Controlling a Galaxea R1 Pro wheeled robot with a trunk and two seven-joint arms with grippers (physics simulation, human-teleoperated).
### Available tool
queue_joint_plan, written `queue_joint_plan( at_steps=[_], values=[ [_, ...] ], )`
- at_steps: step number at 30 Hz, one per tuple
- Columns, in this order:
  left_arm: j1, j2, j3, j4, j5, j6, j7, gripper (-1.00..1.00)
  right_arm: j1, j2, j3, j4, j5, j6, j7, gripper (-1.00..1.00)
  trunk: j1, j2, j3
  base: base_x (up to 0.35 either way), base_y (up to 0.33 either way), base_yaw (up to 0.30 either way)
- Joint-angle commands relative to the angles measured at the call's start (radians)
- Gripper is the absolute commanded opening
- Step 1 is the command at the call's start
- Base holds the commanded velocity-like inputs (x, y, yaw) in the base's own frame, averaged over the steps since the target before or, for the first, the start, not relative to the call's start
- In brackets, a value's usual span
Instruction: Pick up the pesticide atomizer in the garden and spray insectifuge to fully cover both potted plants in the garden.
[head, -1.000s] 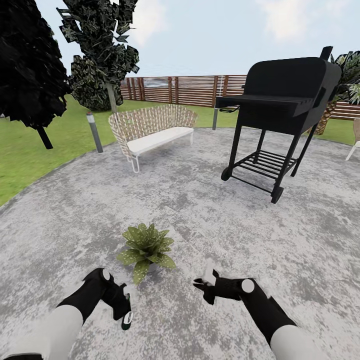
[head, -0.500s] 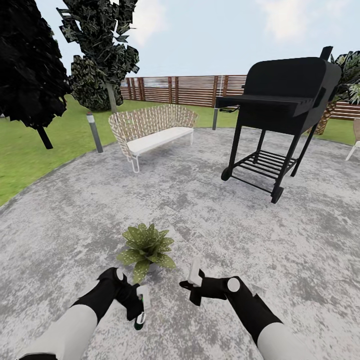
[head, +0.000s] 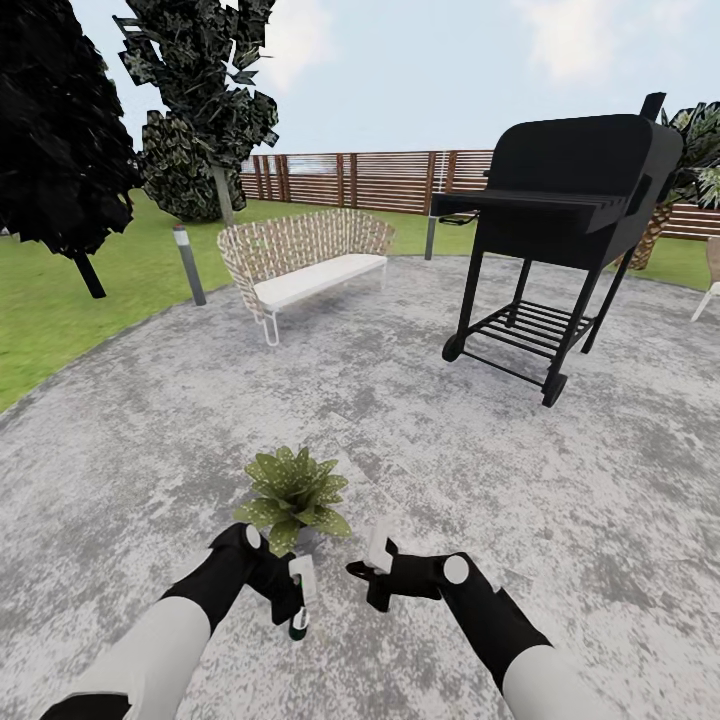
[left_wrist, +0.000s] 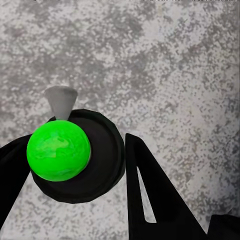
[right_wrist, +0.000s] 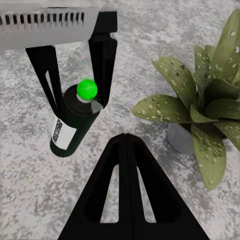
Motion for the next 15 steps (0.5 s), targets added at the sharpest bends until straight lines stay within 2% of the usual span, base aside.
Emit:
queue_joint_plan(
  at_steps=[1, 7, 11, 15],
  values=[
    [0.0, -0.001, 0.002, -0.001, -0.002, 0.009, -0.005, -1.0, 0.0, 0.002, -0.001, -0.001, 0.01, -0.006, 0.001, -1.0, 0.0, 0.0, -0.001, 0.0, 0.0, 0.0],
    [-0.001, -0.009, 0.003, -0.001, 0.003, -0.009, -0.005, -1.0, 0.0, 0.003, -0.001, -0.001, 0.01, -0.007, 0.001, -1.0, 0.0, 0.0, -0.001, 0.0, 0.0, 0.0],
    [-0.001, -0.009, 0.001, 0.001, 0.068, -0.038, -0.008, -1.0, 0.0, 0.003, -0.001, 0.001, 0.011, -0.007, 0.001, -1.0, 0.0, 0.0, -0.001, 0.0, 0.0, 0.0],
    [-0.001, -0.009, 0.002, 0.007, 0.083, -0.042, -0.012, -1.0, 0.0, 0.003, -0.001, 0.001, 0.011, -0.007, 0.001, -1.0, 0.0, 0.0, -0.001, 0.0, 0.0, 0.0]
  ],
)
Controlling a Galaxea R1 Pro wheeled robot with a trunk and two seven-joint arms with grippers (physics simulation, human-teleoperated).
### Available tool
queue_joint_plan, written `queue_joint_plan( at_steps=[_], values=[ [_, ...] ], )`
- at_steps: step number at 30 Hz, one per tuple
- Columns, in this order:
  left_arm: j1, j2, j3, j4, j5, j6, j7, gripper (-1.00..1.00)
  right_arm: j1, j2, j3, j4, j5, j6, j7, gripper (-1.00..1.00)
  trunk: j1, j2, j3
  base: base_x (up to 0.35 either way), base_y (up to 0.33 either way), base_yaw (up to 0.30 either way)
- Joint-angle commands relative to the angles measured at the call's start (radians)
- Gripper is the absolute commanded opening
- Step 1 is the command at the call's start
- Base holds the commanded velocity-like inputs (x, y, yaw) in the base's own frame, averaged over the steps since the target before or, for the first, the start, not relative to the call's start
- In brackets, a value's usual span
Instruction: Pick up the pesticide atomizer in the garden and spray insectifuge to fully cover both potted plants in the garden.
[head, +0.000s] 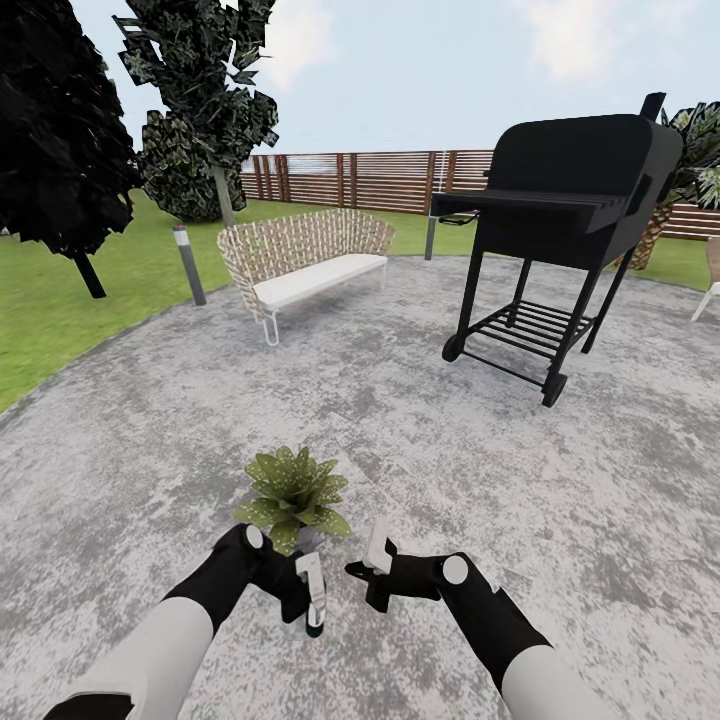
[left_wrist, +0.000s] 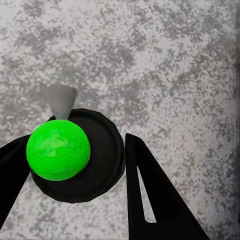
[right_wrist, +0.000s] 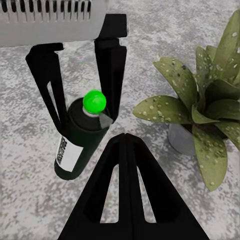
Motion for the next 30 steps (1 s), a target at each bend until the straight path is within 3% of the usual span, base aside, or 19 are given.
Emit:
queue_joint_plan(
  at_steps=[1, 6, 11, 22, 30],
  values=[
    [0.0, -0.001, 0.003, 0.0, -0.003, 0.005, -0.005, -1.0, 0.0, 0.0, -0.001, -0.001, 0.01, -0.006, 0.001, -1.0, 0.0, 0.0, -0.001, 0.0, 0.0, 0.0],
    [0.0, -0.007, 0.005, 0.005, 0.003, 0.004, -0.006, -1.0, 0.0, 0.0, -0.001, -0.001, 0.01, -0.006, 0.001, -1.0, 0.0, 0.0, -0.001, 0.0, 0.0, 0.0],
    [0.0, -0.011, 0.003, 0.006, 0.058, 0.002, -0.006, -1.0, 0.0, 0.0, -0.001, 0.001, 0.01, -0.006, 0.001, -1.0, 0.0, 0.0, -0.001, 0.0, 0.0, 0.0],
    [0.0, -0.031, 0.004, 0.006, 0.065, 0.001, -0.005, -1.0, 0.0, 0.0, -0.001, 0.001, 0.01, -0.006, 0.001, -1.0, 0.0, 0.0, -0.001, 0.0, 0.0, 0.0],
    [0.0, -0.03, 0.003, 0.006, 0.096, -0.042, -0.006, -1.0, 0.0, 0.0, -0.001, 0.001, 0.01, -0.006, 0.001, -1.0, 0.0, 0.0, -0.001, 0.0, 0.0, 0.0]
  ],
)
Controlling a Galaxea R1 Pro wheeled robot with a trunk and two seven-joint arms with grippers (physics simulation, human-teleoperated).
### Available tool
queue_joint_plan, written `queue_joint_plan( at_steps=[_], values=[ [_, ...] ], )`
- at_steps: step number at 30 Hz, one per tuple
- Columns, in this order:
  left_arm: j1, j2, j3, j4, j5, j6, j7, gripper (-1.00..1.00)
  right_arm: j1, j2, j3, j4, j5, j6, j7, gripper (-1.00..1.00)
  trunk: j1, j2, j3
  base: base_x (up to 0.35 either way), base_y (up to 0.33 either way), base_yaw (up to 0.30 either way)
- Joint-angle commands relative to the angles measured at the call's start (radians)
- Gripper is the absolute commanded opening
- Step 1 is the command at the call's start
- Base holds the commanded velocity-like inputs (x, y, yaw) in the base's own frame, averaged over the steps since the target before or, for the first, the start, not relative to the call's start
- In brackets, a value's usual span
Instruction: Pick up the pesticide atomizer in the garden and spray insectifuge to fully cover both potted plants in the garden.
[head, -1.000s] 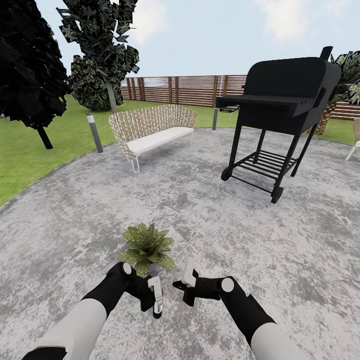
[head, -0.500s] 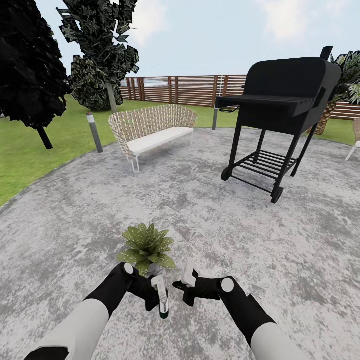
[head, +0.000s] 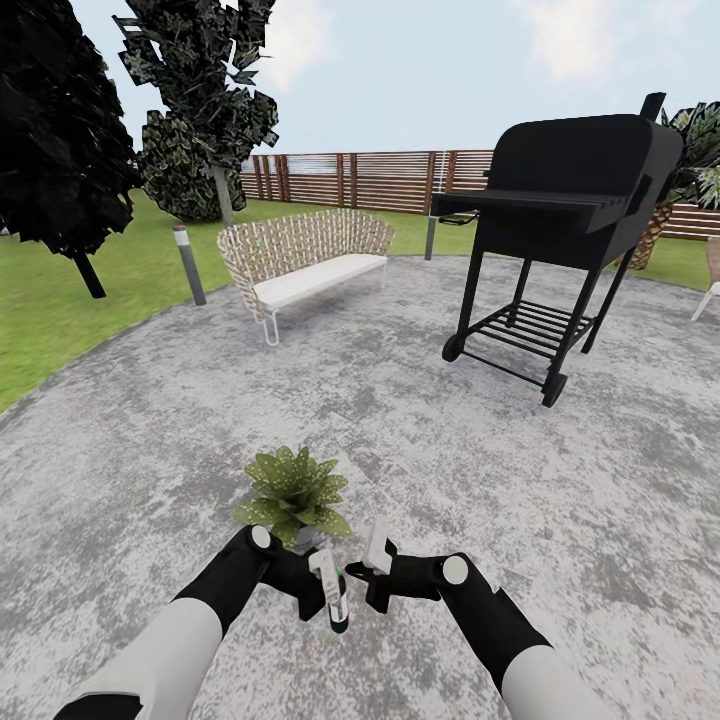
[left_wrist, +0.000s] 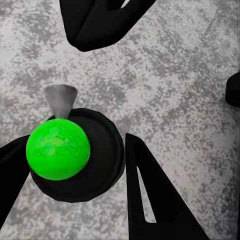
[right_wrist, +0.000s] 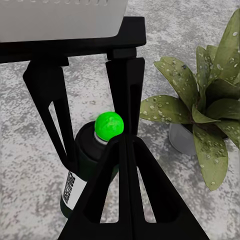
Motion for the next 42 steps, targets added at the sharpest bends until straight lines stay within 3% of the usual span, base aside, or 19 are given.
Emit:
queue_joint_plan(
  at_steps=[1, 21, 32, 36, 42],
  values=[
    [0.0, -0.001, 0.002, -0.002, -0.005, 0.001, -0.004, -1.0, 0.0, 0.0, -0.001, -0.001, 0.01, -0.006, 0.001, -1.0, 0.0, 0.0, -0.001, 0.0, 0.0, 0.0],
    [0.0, -0.001, 0.002, -0.002, 0.036, -0.005, -0.008, -1.0, 0.0, 0.0, -0.002, 0.002, 0.012, -0.006, -0.001, -1.0, 0.0, 0.0, -0.001, 0.0, 0.0, 0.0],
    [-0.001, -0.002, 0.004, -0.002, 0.039, -0.004, -0.009, -1.0, 0.0, 0.0, -0.001, 0.002, 0.013, -0.006, -0.001, -1.0, 0.0, 0.0, -0.001, 0.0, 0.0, 0.0],
    [-0.002, -0.002, 0.001, -0.002, 0.075, -0.007, -0.011, -1.0, 0.0, 0.0, -0.001, 0.002, 0.013, -0.006, -0.001, -1.0, 0.0, 0.0, -0.001, 0.0, 0.0, 0.0],
    [-0.002, -0.007, 0.001, -0.002, 0.08, -0.006, -0.011, -1.0, 0.0, 0.0, -0.001, 0.002, 0.013, -0.006, -0.001, -1.0, 0.0, 0.0, -0.001, 0.0, 0.0, 0.0]
  ],
)
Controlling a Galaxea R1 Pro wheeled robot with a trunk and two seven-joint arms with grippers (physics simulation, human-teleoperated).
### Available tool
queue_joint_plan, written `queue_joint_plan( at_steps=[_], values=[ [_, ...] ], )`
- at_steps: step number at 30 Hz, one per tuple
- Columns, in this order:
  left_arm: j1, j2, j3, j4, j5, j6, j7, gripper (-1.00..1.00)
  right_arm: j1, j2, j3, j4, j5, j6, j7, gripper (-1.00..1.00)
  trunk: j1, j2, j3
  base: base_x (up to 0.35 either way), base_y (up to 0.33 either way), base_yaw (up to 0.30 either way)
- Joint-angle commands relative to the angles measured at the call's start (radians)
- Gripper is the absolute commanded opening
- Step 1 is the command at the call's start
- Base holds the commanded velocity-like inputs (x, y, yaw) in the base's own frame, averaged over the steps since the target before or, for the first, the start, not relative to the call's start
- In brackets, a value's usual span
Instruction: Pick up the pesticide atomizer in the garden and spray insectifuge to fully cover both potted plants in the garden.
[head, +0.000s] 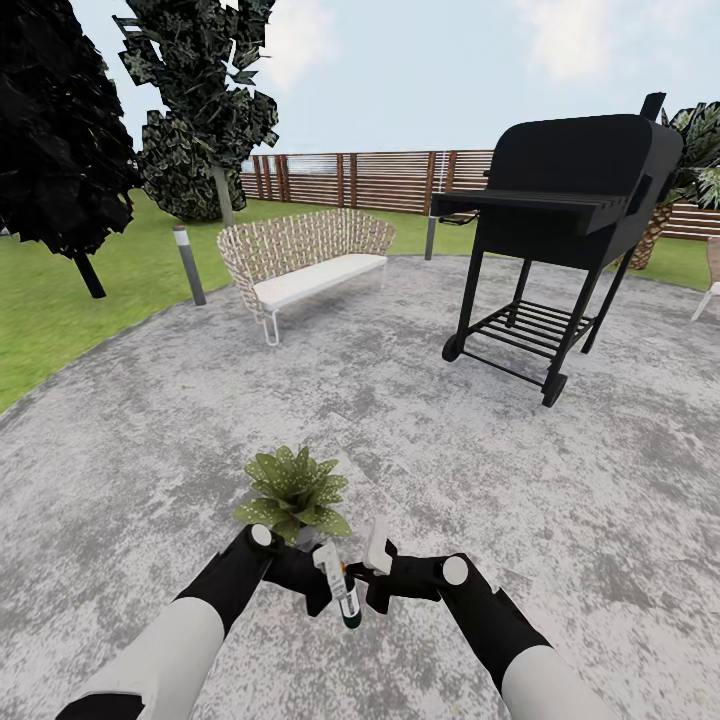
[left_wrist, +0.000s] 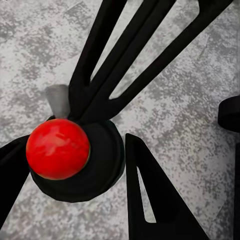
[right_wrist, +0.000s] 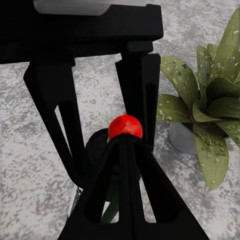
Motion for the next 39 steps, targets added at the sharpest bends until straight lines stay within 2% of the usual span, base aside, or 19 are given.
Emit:
queue_joint_plan(
  at_steps=[1, 9, 15, 17, 20, 24, 29, 32, 33, 35, 37, 38, 39],
  values=[
    [0.0, -0.001, 0.002, -0.001, -0.006, 0.0, -0.004, -1.0, 0.0, 0.0, -0.001, -0.001, 0.01, -0.006, 0.001, -1.0, 0.0, 0.0, -0.001, 0.0, 0.0, 0.0],
    [0.0, 0.005, 0.0, 0.001, -0.011, 0.0, -0.002, -1.0, 0.0, 0.0, -0.001, -0.001, 0.01, -0.006, 0.001, -1.0, 0.0, 0.0, -0.001, 0.0, 0.0, 0.0],
    [0.001, 0.025, -0.002, 0.003, -0.032, 0.004, 0.008, -1.0, 0.0, 0.0, -0.001, 0.0, 0.01, -0.006, 0.001, -1.0, 0.0, 0.0, -0.001, 0.0, 0.0, 0.0],
    [0.002, 0.041, -0.003, 0.003, -0.048, 0.005, 0.009, -1.0, 0.0, 0.0, -0.001, 0.0, 0.01, -0.006, 0.001, -1.0, 0.0, 0.0, -0.001, 0.0, 0.0, 0.0],
    [0.008, 0.08, -0.004, 0.002, -0.074, 0.003, 0.01, -1.0, 0.0, -0.001, -0.001, 0.002, 0.012, -0.006, 0.001, -1.0, 0.0, 0.0, -0.001, 0.0, 0.0, 0.0],
    [0.013, 0.112, -0.003, 0.002, -0.079, 0.002, 0.01, -1.0, 0.0, -0.007, -0.003, 0.054, 0.013, -0.008, -0.001, -1.0, 0.0, 0.0, -0.001, 0.0, 0.0, 0.0],
    [0.022, 0.181, -0.002, 0.003, -0.08, 0.001, 0.013, -1.0, 0.0, -0.014, -0.005, 0.11, 0.013, -0.009, -0.006, -1.0, 0.0, 0.0, -0.001, 0.0, 0.0, 0.0],
    [0.043, 0.218, -0.002, 0.004, -0.078, 0.0, 0.024, -1.0, 0.0, -0.033, -0.006, 0.121, 0.013, -0.01, -0.008, -1.0, 0.0, 0.0, -0.001, 0.0, 0.0, 0.0],
    [0.056, 0.233, 0.002, 0.024, -0.074, -0.001, 0.039, -1.0, 0.0, -0.059, -0.007, 0.129, 0.012, -0.01, -0.009, 1.0, 0.0, 0.0, -0.001, 0.0, 0.0, 0.0],
    [0.067, 0.238, 0.007, 0.035, -0.07, -0.001, 0.088, -1.0, 0.001, -0.074, -0.009, 0.155, 0.01, -0.011, -0.011, 1.0, 0.0, 0.0, -0.001, 0.0, 0.0, 0.0],
    [0.085, 0.238, 0.009, 0.038, -0.065, 0.0, 0.154, -1.0, 0.001, -0.079, -0.011, 0.169, 0.009, -0.011, -0.018, 1.0, 0.0, 0.0, -0.001, 0.0, 0.0, 0.0],
    [0.098, 0.236, 0.01, 0.04, -0.062, 0.0, 0.184, -1.0, 0.001, -0.081, -0.011, 0.172, 0.008, -0.011, -0.039, 1.0, 0.0, 0.0, -0.001, 0.0, 0.0, 0.0],
    [0.116, 0.232, 0.011, 0.047, -0.04, 0.0, 0.221, -1.0, 0.002, -0.093, -0.015, 0.186, 0.007, -0.011, -0.089, 1.0, 0.0, 0.0, -0.001, 0.0, 0.0, 0.0]
  ],
)
